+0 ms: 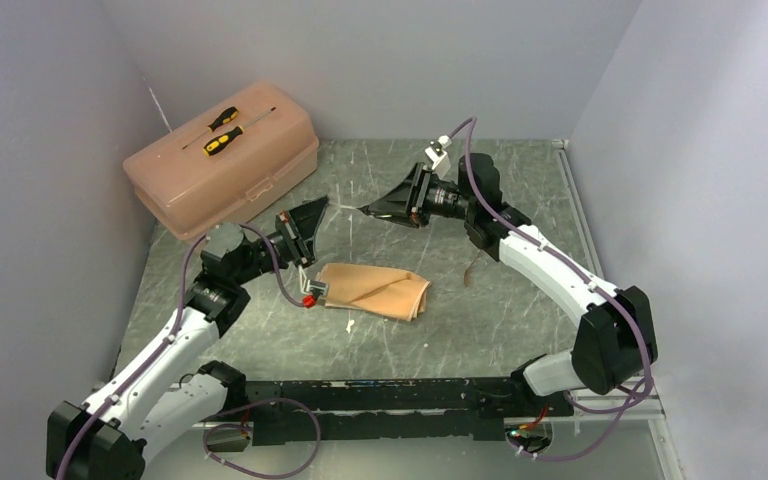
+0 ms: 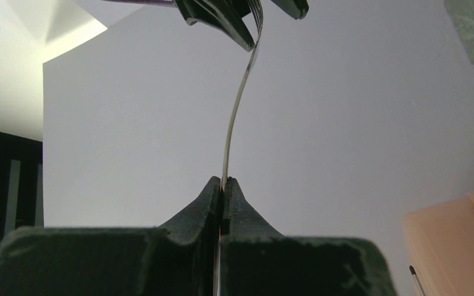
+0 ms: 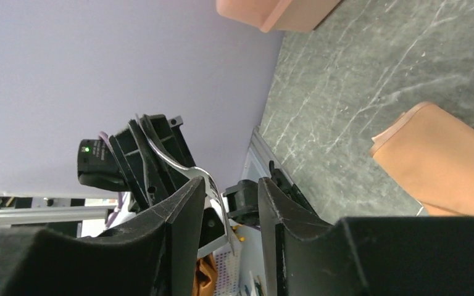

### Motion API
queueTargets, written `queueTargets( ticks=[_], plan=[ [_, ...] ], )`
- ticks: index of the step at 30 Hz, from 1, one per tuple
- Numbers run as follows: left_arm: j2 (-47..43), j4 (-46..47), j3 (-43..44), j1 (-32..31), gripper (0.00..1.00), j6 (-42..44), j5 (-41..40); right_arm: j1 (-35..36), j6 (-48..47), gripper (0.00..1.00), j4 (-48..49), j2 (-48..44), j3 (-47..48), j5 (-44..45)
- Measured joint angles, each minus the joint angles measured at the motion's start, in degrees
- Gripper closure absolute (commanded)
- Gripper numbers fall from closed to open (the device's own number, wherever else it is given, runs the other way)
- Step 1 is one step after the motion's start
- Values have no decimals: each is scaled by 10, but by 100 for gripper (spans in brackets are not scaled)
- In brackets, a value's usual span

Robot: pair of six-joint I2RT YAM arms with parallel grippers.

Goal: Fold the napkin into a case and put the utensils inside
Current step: Pick up the fork at the center of the board.

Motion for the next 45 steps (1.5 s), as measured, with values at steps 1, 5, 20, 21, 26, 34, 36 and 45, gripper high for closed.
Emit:
queueTargets(
  ticks=[1, 5, 20, 21, 26, 34, 36, 45],
  plan=[
    [-4, -1, -5, -1, 97, 2, 2, 0, 10, 60, 14, 0, -7, -1],
    [-19, -6, -15, -2, 97, 4, 10, 0, 32, 65, 49, -2, -24, -1],
    [-22, 0, -26, -11, 97, 7, 14, -15, 58, 55, 86, -43, -66, -10],
    [-22, 0, -28, -11, 97, 8, 12, -19, 59, 53, 84, -49, -70, -12],
    [-8, 5, -31, -10, 97, 9, 5, -28, 56, 58, 77, -63, -75, -13],
    [-7, 10, -31, -12, 97, 8, 1, -29, 51, 61, 68, -63, -76, -12],
    [-6, 10, -31, -14, 97, 8, -1, -29, 52, 64, 68, -63, -79, -11],
    [8, 28, -31, -21, 97, 4, -31, -24, 47, 73, 69, -49, -81, -2]
  ],
)
